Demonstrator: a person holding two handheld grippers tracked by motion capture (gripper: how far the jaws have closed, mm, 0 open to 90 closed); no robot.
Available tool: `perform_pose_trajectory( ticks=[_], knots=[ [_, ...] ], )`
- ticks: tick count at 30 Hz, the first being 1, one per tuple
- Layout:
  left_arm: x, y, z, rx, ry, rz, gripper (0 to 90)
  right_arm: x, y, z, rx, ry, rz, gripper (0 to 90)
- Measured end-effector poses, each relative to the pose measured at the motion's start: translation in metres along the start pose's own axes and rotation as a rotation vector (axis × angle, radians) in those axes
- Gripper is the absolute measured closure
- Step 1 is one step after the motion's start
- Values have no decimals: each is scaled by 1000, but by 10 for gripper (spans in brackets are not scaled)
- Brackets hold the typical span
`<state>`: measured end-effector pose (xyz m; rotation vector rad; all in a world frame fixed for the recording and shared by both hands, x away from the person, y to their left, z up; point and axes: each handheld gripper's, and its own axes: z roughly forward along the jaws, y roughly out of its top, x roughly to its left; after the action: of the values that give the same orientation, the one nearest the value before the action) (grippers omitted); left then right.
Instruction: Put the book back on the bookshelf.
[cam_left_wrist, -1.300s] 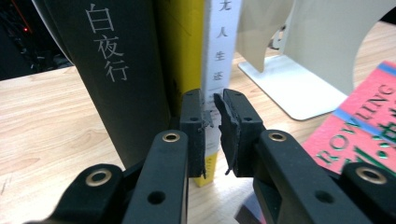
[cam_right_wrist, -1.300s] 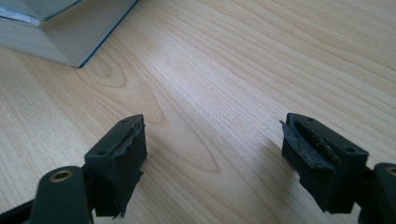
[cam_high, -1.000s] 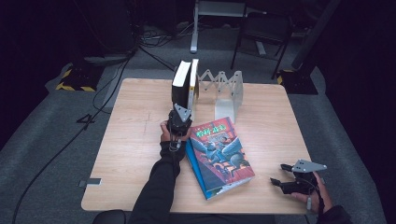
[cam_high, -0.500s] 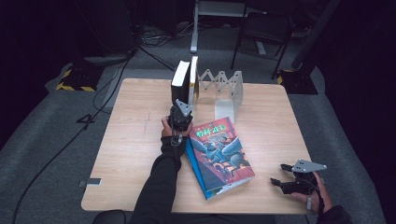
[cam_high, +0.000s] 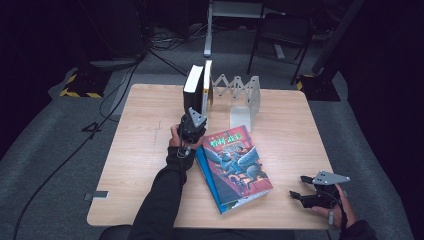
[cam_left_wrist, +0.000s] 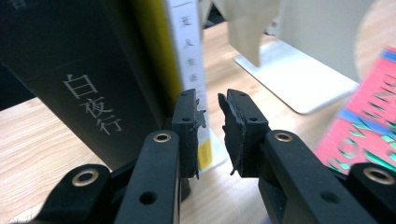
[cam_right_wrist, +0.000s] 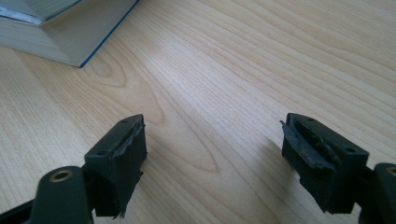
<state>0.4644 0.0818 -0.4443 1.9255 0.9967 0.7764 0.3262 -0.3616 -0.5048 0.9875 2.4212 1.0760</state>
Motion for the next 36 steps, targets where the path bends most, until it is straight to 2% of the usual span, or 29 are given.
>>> perform_pose_trajectory(
  ticks=[4, 8, 10, 17, 25, 27, 30, 31, 32, 36],
  knots=[
    [1, -1, -9, 11, -36, 33, 731, 0, 0, 0, 0, 0, -1, 216],
    [4, -6, -19, 17, -63, 34, 725, 0, 0, 0, 0, 0, -1, 216],
    [4, -8, -23, 34, -66, 64, 715, 0, 0, 0, -1, 0, 0, 216],
    [6, -18, -40, 62, -101, 103, 673, 0, 0, 0, -1, 0, 0, 216],
    [4, -34, -60, 114, -132, 189, 616, 0, 0, 0, 0, -1, 0, 216],
    [5, -39, -65, 126, -168, 193, 589, 0, 0, 0, 0, -1, -1, 215],
    [4, -44, -70, 129, -191, 204, 560, 0, 0, 0, -1, -3, 0, 215],
    [2, -51, -74, 135, -218, 232, 560, 0, 0, 0, -1, -4, 1, 215],
    [1, -54, -76, 139, -230, 241, 544, 0, 0, -1, 7, 10, -4, 213],
    [-4, -67, -86, 162, -285, 266, 497, 4, 4, -3, 32, 9, -25, 230]
  ],
)
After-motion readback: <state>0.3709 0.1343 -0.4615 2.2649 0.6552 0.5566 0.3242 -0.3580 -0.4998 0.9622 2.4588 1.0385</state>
